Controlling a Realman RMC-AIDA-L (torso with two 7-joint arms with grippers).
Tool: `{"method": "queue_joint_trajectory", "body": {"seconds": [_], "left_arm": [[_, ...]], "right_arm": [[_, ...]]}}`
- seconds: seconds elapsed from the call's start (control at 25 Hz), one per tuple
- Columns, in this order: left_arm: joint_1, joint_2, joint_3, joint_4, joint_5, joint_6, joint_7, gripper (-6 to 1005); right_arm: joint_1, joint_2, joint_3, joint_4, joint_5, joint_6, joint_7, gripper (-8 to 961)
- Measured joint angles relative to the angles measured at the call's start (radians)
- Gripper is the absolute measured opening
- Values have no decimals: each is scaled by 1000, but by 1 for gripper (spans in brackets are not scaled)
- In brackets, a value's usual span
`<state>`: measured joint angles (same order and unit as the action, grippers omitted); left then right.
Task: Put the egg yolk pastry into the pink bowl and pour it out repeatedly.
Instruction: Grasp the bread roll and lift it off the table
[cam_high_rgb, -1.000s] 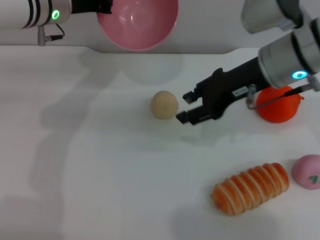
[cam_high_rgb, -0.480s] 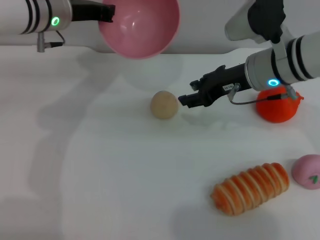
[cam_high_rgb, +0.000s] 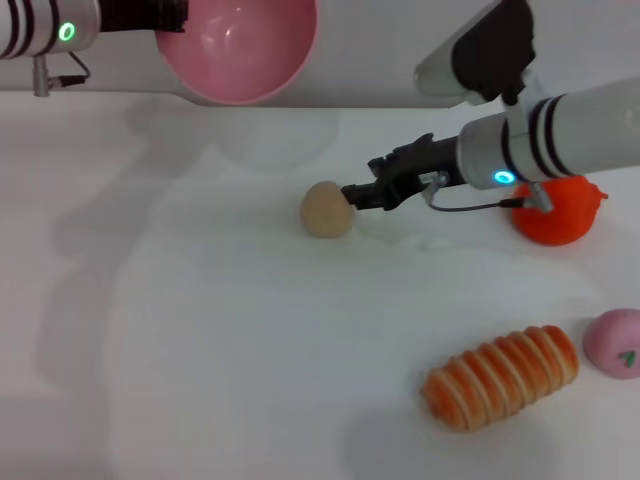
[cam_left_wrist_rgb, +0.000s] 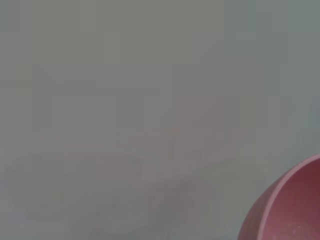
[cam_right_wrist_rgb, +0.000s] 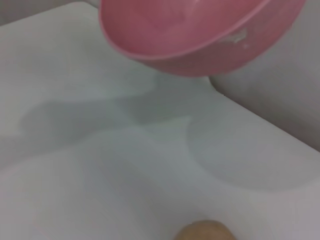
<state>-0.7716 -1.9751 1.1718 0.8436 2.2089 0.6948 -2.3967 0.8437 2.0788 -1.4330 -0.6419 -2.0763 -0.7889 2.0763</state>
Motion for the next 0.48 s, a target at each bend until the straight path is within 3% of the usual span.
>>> {"method": "queue_joint_trajectory", "body": {"seconds": [0.48], "left_arm": [[20, 7, -6, 20, 28, 25, -4, 84]], "right_arm": [[56, 7, -127, 86, 101, 110, -18, 546]]}}
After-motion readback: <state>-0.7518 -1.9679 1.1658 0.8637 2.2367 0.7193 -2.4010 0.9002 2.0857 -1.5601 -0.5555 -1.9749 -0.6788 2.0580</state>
